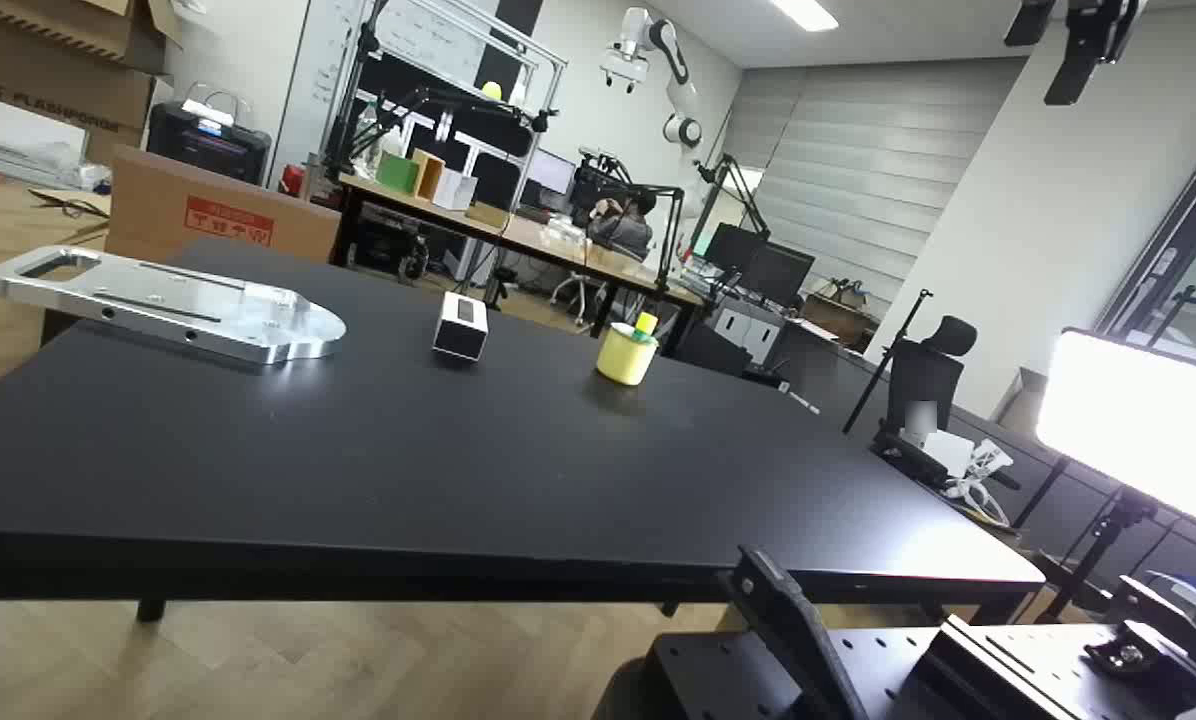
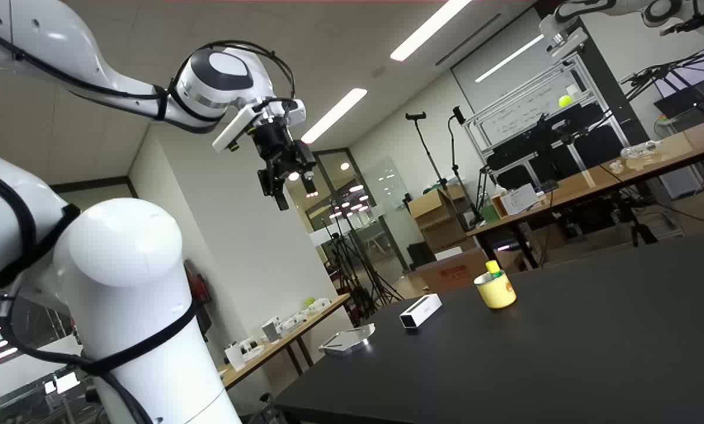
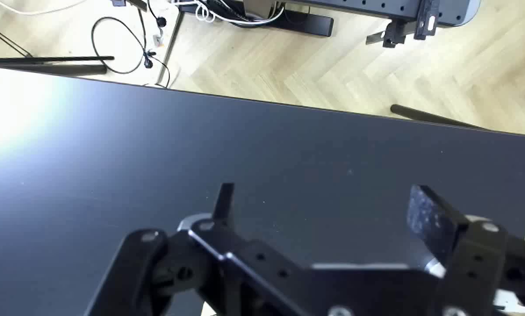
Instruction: Pick up the glue stick from the yellow cup and put it on the table
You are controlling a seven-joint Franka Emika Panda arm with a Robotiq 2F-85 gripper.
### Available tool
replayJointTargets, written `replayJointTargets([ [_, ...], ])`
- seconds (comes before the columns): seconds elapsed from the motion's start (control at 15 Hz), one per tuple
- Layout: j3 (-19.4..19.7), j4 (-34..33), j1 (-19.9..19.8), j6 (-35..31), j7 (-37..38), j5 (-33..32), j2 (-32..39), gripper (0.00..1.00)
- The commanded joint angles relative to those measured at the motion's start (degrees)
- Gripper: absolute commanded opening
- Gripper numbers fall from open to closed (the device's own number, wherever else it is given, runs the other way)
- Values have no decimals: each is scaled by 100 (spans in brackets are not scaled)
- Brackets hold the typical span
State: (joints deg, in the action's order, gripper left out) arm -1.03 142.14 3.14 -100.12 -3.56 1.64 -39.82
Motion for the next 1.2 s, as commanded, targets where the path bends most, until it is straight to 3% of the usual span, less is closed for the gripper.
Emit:
replayJointTargets([
  [0.0, -2, -14, -1, -4, 1, 0, 10, 100],
  [0.53, -1, -20, -1, -8, 1, 0, -2, 100],
  [0.73, 214, -262, -152, -365, -277, -253, 722, 100],
  [1.13, 690, -1067, -404, -1682, -1399, -788, 2803, 100],
])
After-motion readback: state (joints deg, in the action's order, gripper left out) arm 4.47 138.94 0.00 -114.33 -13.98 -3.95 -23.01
